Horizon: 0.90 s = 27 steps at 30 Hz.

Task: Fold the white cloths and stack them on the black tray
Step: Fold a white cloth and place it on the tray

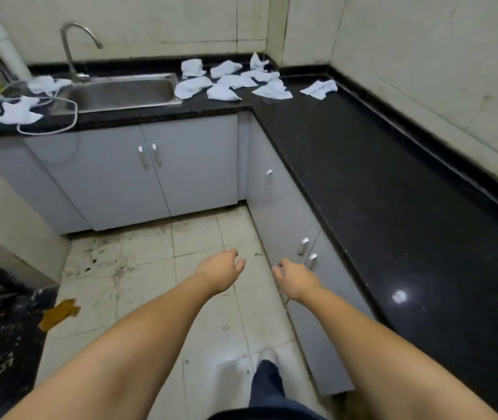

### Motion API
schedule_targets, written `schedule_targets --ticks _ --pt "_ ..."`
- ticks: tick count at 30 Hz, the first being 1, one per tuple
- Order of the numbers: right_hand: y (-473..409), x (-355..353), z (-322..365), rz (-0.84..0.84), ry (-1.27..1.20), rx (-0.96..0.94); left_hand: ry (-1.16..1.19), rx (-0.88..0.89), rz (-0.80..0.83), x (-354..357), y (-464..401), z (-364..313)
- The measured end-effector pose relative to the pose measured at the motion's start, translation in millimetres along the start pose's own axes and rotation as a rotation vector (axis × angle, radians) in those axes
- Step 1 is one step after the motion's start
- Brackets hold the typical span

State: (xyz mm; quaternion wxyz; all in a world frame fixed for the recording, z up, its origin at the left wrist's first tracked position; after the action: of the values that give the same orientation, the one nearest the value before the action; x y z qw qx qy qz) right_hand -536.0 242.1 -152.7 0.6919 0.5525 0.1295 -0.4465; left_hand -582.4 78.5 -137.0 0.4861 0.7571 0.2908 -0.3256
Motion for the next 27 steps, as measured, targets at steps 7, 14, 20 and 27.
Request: schedule_targets --ticks 7,14,20,27 --pt "-99 -138 27 -0.067 0.060 -0.067 0.115 0.007 -0.086 -108 -114 -20" --pt "-203 -222 61 -0.103 0.052 -0.074 0.044 0.024 -0.107 -198 -223 0" --pt "-302 -301 91 -0.194 -0.012 -0.022 -0.013 0.123 -0.057 -285 -336 17" --pt "-379 -385 102 -0.269 -0.142 0.075 -0.132 0.254 0.006 -377 -454 5"
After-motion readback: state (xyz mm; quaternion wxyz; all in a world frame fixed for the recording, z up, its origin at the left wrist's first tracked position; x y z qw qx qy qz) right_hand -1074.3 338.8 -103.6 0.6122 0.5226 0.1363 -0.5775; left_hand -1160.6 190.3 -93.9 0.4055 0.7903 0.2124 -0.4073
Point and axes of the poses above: each hand's wrist, its own y-axis away from the middle knuckle, its own x-axis out of the palm, z = x × y, the point moved 7 cm from there along -y, towards the middle knuckle, and after that the axes turned 14 degrees about z, right-handed, at the moved point
